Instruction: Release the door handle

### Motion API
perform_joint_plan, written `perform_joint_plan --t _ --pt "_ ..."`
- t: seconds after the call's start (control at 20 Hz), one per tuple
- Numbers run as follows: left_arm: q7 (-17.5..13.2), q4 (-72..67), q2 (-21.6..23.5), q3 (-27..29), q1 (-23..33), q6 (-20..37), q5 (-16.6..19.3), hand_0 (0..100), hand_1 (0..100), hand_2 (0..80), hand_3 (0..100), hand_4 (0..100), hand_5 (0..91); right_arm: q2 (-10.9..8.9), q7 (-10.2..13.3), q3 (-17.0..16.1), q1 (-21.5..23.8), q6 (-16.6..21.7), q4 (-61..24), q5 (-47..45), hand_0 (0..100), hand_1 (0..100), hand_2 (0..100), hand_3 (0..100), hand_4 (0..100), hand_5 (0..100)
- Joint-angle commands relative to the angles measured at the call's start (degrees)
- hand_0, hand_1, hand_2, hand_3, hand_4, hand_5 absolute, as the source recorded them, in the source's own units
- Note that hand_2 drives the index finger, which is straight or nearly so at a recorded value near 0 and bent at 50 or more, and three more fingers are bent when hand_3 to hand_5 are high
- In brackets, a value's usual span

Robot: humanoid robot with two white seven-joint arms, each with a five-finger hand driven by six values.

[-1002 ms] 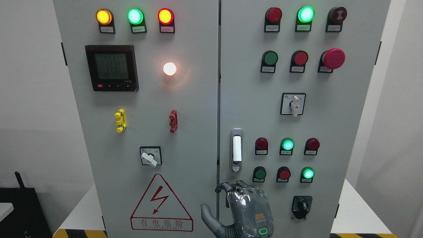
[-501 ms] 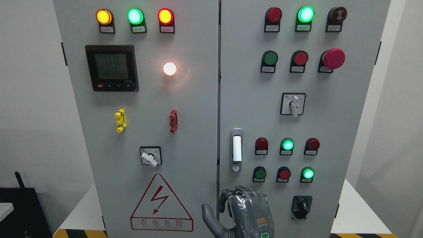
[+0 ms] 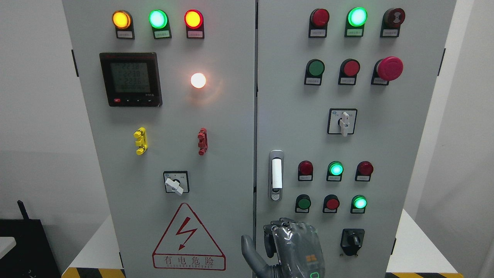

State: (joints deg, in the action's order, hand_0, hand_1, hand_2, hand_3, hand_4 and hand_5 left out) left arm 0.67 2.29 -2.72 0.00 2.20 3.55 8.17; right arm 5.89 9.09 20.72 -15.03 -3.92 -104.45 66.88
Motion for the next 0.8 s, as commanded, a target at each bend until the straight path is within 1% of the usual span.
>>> perform_joint_plan --t 0.0,0.05,0.15,0.25,0.35,0.5,0.65,0.75 --pt "0.03 0.0 0.0 -1.41 0.0 -0.03 0.01 12 39 0.0 0 0 0.0 -5.09 -0.04 -1.65 -0.62 -0.12 -1.2 1.31 40 0 100 100 89 91" --pt "0.03 0.0 0.0 -1.41 0.0 0.06 0.01 12 39 0.0 0 0 0.0 -6.14 -0.21 -2.0 -0.97 -0.12 -1.2 2.63 40 0 100 100 89 91" --pt "0.03 0.0 0.0 -1.41 0.0 0.06 0.01 12 39 0.0 0 0 0.0 -7.64 -0.48 -3.41 -2.02 -0.12 -1.2 4.74 40 0 100 100 88 91" --pt "0.03 0.0 0.0 -1.41 0.0 -0.03 0.01 12 39 0.0 0 0 0.0 -8.52 -0.92 -3.5 -2.81 -0.12 -1.29 5.89 41 0 100 100 88 91" --pt "0.03 0.0 0.0 -1.41 0.0 0.06 0.01 12 39 0.0 0 0 0.0 -8.7 -1.44 -3.41 -4.21 -0.21 -1.29 7.81 40 0 100 100 88 91" --pt "0.03 0.0 0.0 -1.41 0.0 -0.03 0.01 12 39 0.0 0 0 0.0 -8.79 -3.81 -3.32 -6.06 -0.39 -1.29 10.89 40 0 100 100 88 91" --pt "0.03 0.0 0.0 -1.41 0.0 -0.03 0.01 12 39 0.0 0 0 0.0 -8.79 -5.31 -3.32 -6.24 -0.65 -1.37 12.83 39 0 100 100 89 91" --pt "0.03 0.0 0.0 -1.41 0.0 -0.03 0.01 12 39 0.0 0 0 0.0 -8.62 -5.4 -3.32 -6.16 -0.65 -1.55 13.8 39 0 100 100 89 91"
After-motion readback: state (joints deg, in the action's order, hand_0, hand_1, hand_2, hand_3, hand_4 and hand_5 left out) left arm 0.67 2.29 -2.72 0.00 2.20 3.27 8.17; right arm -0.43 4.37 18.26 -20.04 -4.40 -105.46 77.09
